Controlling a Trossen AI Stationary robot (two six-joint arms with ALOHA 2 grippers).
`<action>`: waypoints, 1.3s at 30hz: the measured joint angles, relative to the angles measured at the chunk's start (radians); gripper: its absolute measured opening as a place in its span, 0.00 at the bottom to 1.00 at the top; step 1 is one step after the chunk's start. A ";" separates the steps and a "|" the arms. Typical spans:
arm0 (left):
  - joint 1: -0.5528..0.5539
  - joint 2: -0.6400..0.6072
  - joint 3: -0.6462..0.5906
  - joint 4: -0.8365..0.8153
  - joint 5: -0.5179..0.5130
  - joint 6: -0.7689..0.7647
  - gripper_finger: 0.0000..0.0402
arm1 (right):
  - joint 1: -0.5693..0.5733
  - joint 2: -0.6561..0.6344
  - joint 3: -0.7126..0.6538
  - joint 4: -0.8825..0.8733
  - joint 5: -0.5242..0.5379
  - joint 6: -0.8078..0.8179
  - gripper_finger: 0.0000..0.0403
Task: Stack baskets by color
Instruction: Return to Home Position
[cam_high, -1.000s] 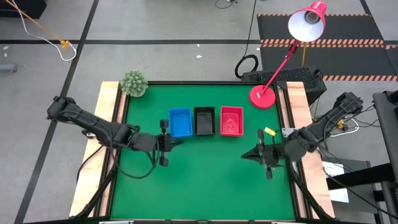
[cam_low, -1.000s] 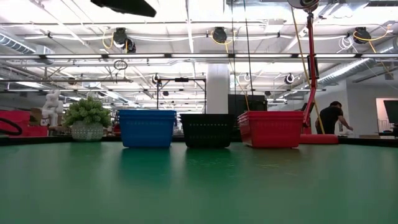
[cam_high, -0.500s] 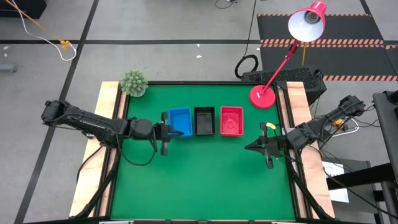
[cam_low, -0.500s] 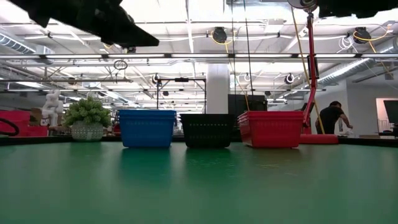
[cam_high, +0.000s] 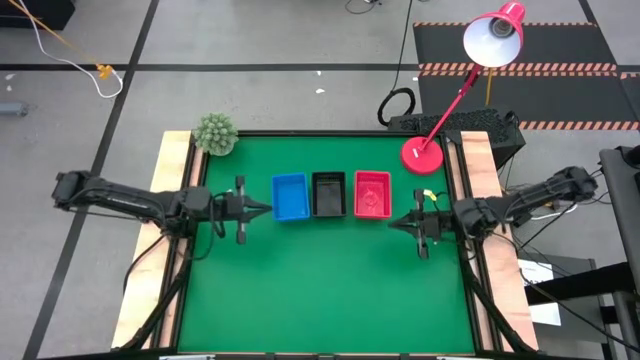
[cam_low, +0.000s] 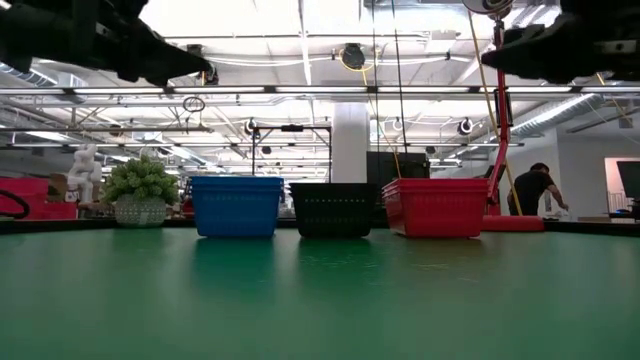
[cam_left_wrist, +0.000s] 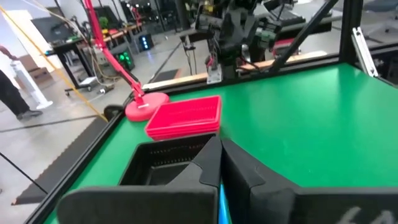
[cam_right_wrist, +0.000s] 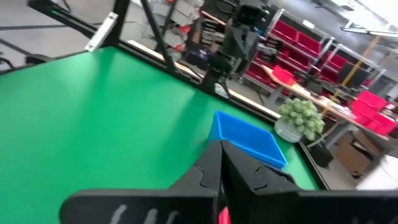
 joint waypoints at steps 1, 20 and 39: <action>0.000 -0.019 -0.009 0.000 0.000 0.001 0.01 | -0.011 -0.002 -0.013 0.011 -0.002 0.000 0.00; 0.000 -0.128 -0.117 0.014 -0.001 -0.009 0.03 | -0.176 -0.055 -0.174 0.126 -0.107 -0.009 0.00; 0.000 -0.130 -0.273 0.156 -0.001 -0.054 0.03 | -0.288 -0.176 -0.199 0.166 -0.241 -0.055 0.00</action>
